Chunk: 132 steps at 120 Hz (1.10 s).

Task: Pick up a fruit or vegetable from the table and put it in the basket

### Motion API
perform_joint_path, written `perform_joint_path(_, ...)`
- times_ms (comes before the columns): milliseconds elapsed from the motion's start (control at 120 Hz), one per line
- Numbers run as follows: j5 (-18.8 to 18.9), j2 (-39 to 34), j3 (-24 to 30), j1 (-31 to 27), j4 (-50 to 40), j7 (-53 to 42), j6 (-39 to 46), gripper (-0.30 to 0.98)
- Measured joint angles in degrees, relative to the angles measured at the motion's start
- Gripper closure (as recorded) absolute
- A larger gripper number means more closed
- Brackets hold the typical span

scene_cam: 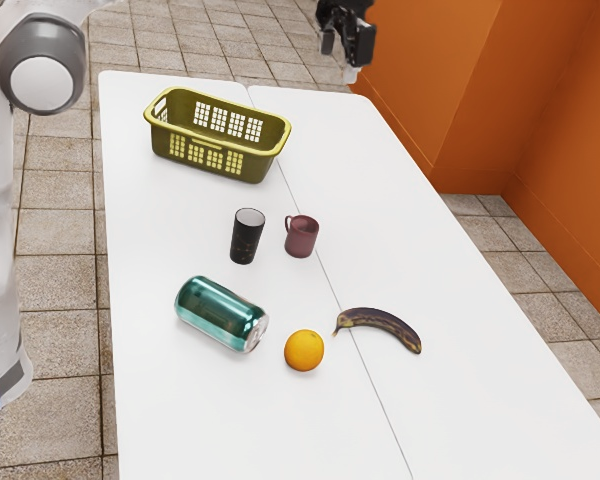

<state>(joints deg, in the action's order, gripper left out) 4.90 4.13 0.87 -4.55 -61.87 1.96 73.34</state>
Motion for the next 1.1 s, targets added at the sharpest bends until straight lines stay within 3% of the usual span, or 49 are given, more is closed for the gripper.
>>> perform_joint_path(133, 2.11, 1.63, 0.87, 5.75, -0.42, 0.16, -1.11, 0.00)
perform_joint_path(233, 3.77, 3.63, 2.48, 5.95, -0.26, 0.32, -2.43, 0.00)
perform_joint_path(383, 3.02, 3.93, 2.98, 5.30, -0.23, 0.54, -3.87, 0.00)
perform_joint_path(467, 2.85, 4.11, 6.07, 5.73, -1.96, -0.14, -3.80, 0.00)
perform_joint_path(700, 1.81, 8.52, 11.38, 6.13, -10.54, -5.91, 4.81, 0.00)
perform_joint_path(883, 0.30, 9.68, 11.75, 5.20, -19.68, -9.27, 13.23, 0.00)
perform_joint_path(1100, -4.48, 12.74, 11.58, 5.61, -21.75, -11.95, 22.53, 0.00)
